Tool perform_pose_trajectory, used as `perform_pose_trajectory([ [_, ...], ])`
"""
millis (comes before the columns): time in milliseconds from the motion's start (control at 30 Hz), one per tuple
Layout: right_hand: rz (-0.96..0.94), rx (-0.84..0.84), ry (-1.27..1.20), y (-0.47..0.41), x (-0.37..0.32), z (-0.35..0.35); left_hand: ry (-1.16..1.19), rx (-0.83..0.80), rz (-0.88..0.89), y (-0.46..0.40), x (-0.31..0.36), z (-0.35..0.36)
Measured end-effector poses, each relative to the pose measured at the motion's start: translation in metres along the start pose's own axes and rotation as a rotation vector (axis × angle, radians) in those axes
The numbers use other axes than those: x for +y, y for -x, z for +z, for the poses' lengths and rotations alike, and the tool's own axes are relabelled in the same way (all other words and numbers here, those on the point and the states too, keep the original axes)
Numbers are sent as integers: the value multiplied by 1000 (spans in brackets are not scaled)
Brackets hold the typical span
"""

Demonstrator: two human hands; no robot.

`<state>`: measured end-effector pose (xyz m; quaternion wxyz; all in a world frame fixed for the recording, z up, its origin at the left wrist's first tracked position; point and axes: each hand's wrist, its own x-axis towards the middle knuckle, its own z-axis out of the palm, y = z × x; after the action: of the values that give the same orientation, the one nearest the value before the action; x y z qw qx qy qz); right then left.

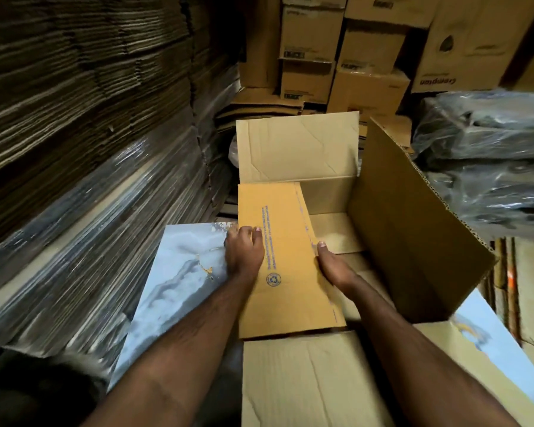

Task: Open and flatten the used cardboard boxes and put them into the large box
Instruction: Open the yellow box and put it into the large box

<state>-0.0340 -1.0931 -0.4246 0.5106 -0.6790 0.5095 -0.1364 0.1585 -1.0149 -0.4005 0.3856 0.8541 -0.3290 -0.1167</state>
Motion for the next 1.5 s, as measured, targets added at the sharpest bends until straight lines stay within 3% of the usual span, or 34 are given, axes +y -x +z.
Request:
perform_pose_trajectory([
  [100,42,-34,-40,17,-17,-7,-54,-97,-156,14,13,-9],
  [200,-3,-142,-320,37,-48,-12,-22,-389,-276,18,34,-25],
  [267,-37,-222,-461,45,-69,-10,87,-496,-302,14,44,-39],
  [367,-77,-264,-456,57,-98,7,310,-595,-228,10,64,-75],
  [467,-123,-312,-394,62,-111,30,138,-632,-70,12,82,-120],
  [633,-34,-278,-346,51,-101,52,-28,-482,-39,-5,78,-180],
  [833,63,-98,-315,44,-66,54,-562,-312,-137,-22,49,-197],
  [1167,-71,-13,53,42,-25,61,-621,-172,-53,-29,38,-196],
  [1267,-92,15,91,41,-18,60,-407,-214,-66,-26,42,-193],
  [1400,-88,37,120,41,-2,55,327,-598,-327,-5,47,-185],
  [1500,-62,39,152,44,12,51,418,-747,-347,-1,56,-169],
])
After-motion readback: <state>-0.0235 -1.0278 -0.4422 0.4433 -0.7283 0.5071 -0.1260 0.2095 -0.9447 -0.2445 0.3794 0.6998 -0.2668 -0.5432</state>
